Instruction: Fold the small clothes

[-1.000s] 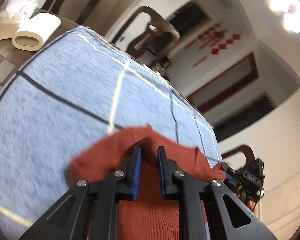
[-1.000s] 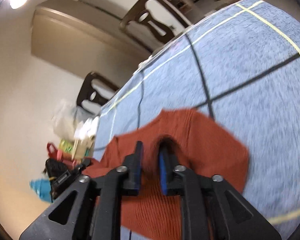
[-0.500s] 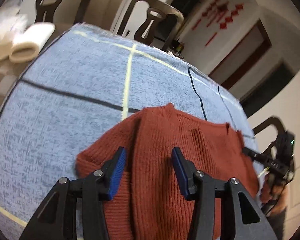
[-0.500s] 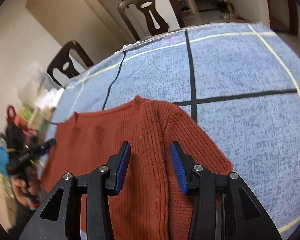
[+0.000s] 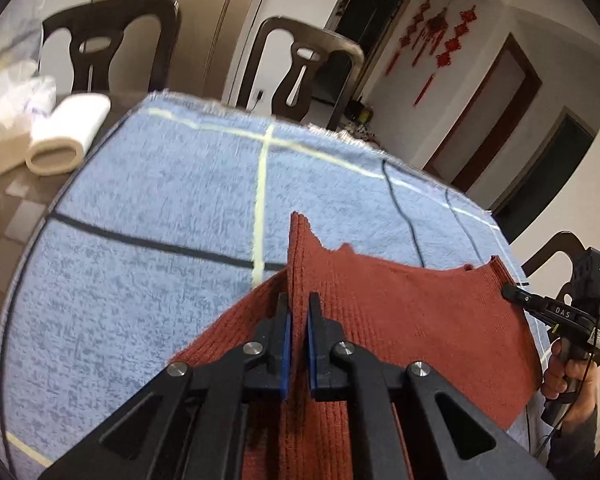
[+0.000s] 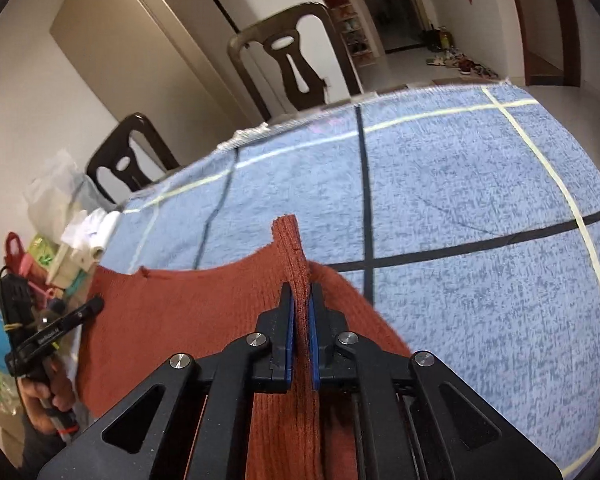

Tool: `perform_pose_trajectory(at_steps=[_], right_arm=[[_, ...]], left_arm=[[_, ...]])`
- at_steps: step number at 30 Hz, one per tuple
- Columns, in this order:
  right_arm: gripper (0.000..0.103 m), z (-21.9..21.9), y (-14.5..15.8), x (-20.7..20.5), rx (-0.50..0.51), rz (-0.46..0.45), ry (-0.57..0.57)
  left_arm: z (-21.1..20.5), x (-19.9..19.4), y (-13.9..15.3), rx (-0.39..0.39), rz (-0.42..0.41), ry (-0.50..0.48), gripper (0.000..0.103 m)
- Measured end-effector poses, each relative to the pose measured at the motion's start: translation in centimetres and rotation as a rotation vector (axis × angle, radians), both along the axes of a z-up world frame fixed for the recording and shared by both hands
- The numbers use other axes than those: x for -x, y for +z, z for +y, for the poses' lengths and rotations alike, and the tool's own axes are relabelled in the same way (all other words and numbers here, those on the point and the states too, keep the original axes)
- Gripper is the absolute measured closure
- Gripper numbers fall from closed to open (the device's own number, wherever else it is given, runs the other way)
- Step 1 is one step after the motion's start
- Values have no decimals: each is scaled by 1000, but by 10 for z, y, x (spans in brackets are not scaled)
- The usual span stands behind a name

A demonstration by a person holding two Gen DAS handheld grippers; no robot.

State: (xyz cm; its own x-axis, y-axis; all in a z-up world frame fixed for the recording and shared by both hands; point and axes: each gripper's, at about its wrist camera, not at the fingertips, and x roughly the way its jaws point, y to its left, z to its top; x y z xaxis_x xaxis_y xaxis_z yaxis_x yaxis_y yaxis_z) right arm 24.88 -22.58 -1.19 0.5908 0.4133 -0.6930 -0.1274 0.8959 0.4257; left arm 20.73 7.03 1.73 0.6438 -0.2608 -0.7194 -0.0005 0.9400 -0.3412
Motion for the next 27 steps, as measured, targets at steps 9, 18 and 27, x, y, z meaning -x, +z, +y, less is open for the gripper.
perform_pose_trajectory(at_steps=[9, 18, 27], right_arm=[[94, -3, -10, -3, 26, 33, 9], [86, 25, 24, 58, 266, -82, 34], [86, 70, 20, 111, 348, -129, 149]], left_arm=[[-1, 2, -10, -29, 24, 9, 90], [-15, 49, 20, -115, -36, -20, 79], [-72, 94, 23, -125, -51, -159, 72]])
